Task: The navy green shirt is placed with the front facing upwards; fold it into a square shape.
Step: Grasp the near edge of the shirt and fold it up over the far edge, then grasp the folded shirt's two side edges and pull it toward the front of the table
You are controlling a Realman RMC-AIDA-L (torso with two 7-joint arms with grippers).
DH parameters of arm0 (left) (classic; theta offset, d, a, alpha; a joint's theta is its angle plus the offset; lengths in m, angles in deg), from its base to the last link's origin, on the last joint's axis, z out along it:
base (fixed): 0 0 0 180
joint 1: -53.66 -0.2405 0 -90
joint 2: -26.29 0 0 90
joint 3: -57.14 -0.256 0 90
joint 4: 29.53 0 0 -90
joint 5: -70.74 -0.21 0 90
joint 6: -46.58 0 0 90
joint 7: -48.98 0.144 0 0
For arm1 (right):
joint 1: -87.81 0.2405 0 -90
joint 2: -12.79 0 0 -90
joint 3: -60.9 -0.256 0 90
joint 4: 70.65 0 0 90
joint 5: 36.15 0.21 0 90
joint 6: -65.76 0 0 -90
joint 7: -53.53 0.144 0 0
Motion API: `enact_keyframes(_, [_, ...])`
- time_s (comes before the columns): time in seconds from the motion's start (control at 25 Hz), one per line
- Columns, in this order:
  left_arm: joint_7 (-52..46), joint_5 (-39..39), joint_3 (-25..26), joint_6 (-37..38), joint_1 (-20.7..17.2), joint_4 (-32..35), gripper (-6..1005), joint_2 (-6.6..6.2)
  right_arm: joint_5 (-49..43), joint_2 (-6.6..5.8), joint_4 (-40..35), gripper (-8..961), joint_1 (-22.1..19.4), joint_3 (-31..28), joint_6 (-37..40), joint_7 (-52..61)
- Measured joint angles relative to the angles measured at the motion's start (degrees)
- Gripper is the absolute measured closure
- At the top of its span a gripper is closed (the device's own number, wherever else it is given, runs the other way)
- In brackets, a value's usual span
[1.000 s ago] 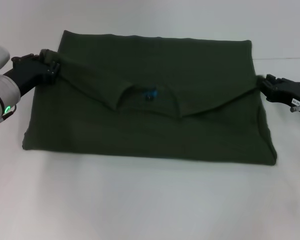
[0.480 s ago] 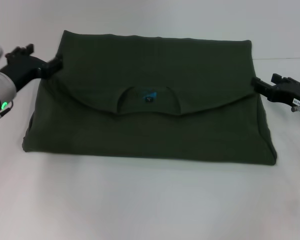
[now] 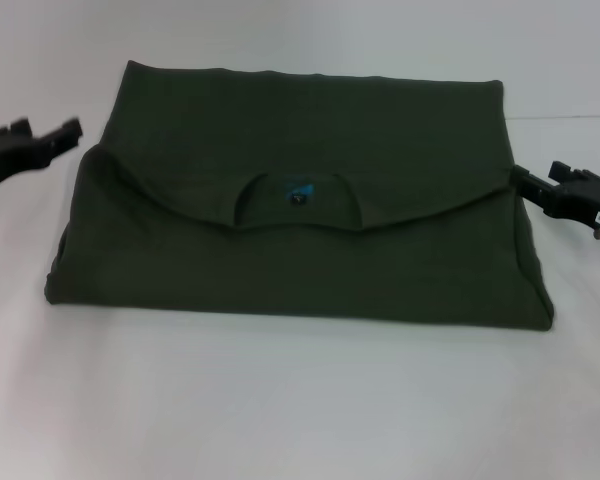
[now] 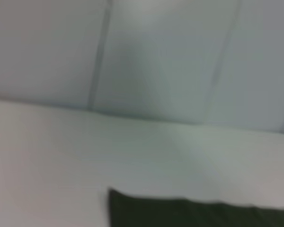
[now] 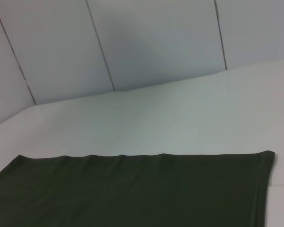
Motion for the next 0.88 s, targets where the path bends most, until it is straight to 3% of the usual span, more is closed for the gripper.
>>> enact_keyframes(0.04, [-6.11, -3.53, -2.45, 4.98, -2.55, 4.68, 188, 0.01, 0.0, 0.01, 0.0, 249, -0.29, 0.01, 0.48, 0.0])
enact_keyframes(0.32, [-13.89, -15.41, -2.67, 19.92, -6.71, 13.02, 200, -0.46, -0.01, 0.01, -0.07, 251, -2.0, 0.0, 4.06, -0.32])
enact_keyframes(0.52, [-17.37, -22.96, -2.85, 19.99, -6.9, 14.13, 199, -0.31, -0.01, 0.07, -0.01, 252, -2.41, 0.0, 5.04, -0.41])
enact_keyframes(0.88, [-17.64, -24.33, -3.69, 17.06, -6.94, 12.36, 200, 0.24, -0.3, 0.22, 0.37, 255, -2.61, 0.01, 6.54, -0.45])
